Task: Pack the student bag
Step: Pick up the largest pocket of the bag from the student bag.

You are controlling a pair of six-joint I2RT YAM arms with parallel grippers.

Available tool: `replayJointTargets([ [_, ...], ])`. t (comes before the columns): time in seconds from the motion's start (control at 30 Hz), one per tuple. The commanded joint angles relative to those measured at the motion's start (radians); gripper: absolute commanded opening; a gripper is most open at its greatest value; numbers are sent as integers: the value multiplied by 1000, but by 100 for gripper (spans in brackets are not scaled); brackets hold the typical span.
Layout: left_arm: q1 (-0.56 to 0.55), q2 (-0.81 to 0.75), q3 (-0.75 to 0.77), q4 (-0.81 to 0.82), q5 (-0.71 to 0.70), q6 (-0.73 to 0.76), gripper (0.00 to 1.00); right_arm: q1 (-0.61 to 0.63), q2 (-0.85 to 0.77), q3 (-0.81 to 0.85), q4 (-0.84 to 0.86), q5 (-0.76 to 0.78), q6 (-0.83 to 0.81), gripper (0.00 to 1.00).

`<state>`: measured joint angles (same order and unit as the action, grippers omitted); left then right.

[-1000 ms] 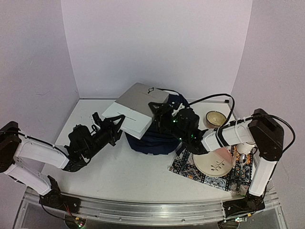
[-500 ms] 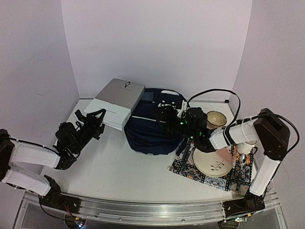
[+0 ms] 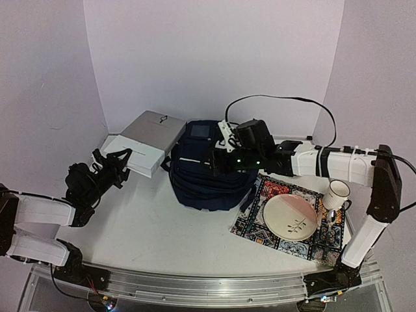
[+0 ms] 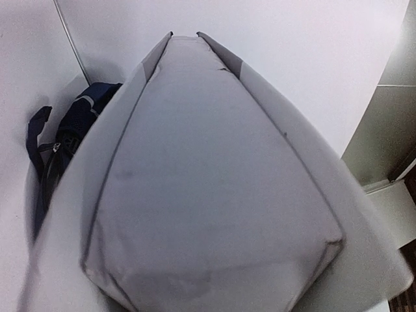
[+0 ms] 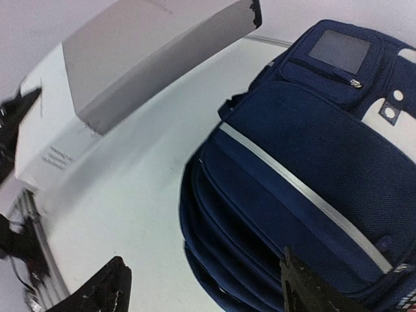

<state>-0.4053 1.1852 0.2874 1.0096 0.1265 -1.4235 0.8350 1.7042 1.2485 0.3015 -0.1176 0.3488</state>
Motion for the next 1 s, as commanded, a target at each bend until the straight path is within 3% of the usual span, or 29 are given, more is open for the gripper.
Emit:
replayJointTargets([
  [0.0,62,30,49,29,169,-14,37,67,57,98,-309,205,-341,79],
  [0.37,168,38,51,-14,319,29,39,171,314,309,-430,516,-458,81],
  [0.57,171,21,59,-58,330,64,40,172,353,325,-430,680,-467,80],
  [0.8,171,19,78,-85,349,84,41,171,351,315,-425,729,-463,79],
  [0.97,171,5,90,-96,370,90,41,167,367,311,-421,837,-470,72],
])
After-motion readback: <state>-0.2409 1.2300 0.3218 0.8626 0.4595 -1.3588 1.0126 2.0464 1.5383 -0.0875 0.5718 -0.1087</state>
